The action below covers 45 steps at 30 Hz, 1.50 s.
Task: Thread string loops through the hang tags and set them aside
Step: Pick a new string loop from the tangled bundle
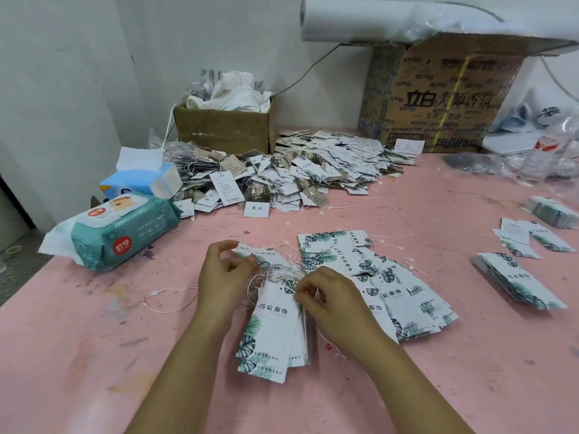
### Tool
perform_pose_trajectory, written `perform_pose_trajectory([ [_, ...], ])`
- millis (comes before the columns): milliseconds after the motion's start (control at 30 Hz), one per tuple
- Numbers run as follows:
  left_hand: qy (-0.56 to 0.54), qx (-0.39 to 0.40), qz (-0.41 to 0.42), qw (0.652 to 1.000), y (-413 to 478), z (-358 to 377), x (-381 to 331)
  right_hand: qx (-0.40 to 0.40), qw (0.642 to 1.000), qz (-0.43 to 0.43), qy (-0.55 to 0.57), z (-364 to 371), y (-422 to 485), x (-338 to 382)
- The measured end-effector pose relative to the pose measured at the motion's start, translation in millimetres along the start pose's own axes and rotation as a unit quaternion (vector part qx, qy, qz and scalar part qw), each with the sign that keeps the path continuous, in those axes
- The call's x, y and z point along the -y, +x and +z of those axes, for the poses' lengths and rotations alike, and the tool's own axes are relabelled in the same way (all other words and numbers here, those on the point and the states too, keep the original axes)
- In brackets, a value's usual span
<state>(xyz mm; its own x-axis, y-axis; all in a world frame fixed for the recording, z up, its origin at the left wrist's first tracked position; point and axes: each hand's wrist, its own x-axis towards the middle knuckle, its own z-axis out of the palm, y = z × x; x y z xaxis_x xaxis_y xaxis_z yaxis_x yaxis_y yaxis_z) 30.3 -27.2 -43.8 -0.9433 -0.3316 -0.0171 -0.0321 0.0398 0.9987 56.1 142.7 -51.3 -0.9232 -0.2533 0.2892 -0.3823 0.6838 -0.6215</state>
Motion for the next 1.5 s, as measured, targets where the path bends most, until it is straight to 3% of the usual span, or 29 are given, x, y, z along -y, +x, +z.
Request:
perform_pose_trajectory([
  [133, 0.089, 0.051, 0.097, 0.99, -6.2, 0.8, -6.2, -0.053, 0.992, 0.017, 0.113, 1.0, -0.1, 2.2],
  [300, 0.166, 0.231, 0.182, 0.941, -22.0, 6.8, -13.1, -0.087, 0.964, 0.032, 0.251, -3.2, -0.8, 6.7],
  [433, 0.205, 0.217, 0.203, 0.932, -20.1, 9.5, -11.9, -0.088, 0.957, 0.058, 0.27, -6.4, -0.4, 9.1],
  [567, 0.194, 0.225, 0.171, 0.939, -19.6, 8.8, -9.4, -0.093, 0.964, 0.076, 0.238, -6.5, -1.1, 8.6],
  [733, 0.221, 0.217, 0.145, 0.94, -17.9, 10.4, -4.1, -0.163, 0.951, 0.097, 0.243, -13.3, 0.0, 7.9],
  [1100, 0.355, 0.141, 0.256, 0.888, -14.1, 13.6, 2.7, -0.292, 0.9, 0.078, 0.314, -20.2, -0.3, 8.0],
  [1200, 0.356, 0.12, 0.275, 0.885, -14.5, 13.7, 3.1, -0.275, 0.9, 0.09, 0.327, -20.9, 0.8, 7.2],
  [1267, 0.323, 0.117, 0.263, 0.901, -15.5, 13.6, 2.0, -0.231, 0.916, 0.107, 0.311, -23.3, 0.7, 4.7],
  [1367, 0.233, 0.133, 0.227, 0.936, -16.8, 12.8, -0.6, -0.148, 0.967, 0.115, 0.17, -22.9, -1.6, -1.8],
  [1500, 0.143, 0.158, 0.207, 0.955, -20.1, 14.0, -4.7, -0.141, 0.977, 0.11, 0.113, -16.4, -0.9, -2.5],
])
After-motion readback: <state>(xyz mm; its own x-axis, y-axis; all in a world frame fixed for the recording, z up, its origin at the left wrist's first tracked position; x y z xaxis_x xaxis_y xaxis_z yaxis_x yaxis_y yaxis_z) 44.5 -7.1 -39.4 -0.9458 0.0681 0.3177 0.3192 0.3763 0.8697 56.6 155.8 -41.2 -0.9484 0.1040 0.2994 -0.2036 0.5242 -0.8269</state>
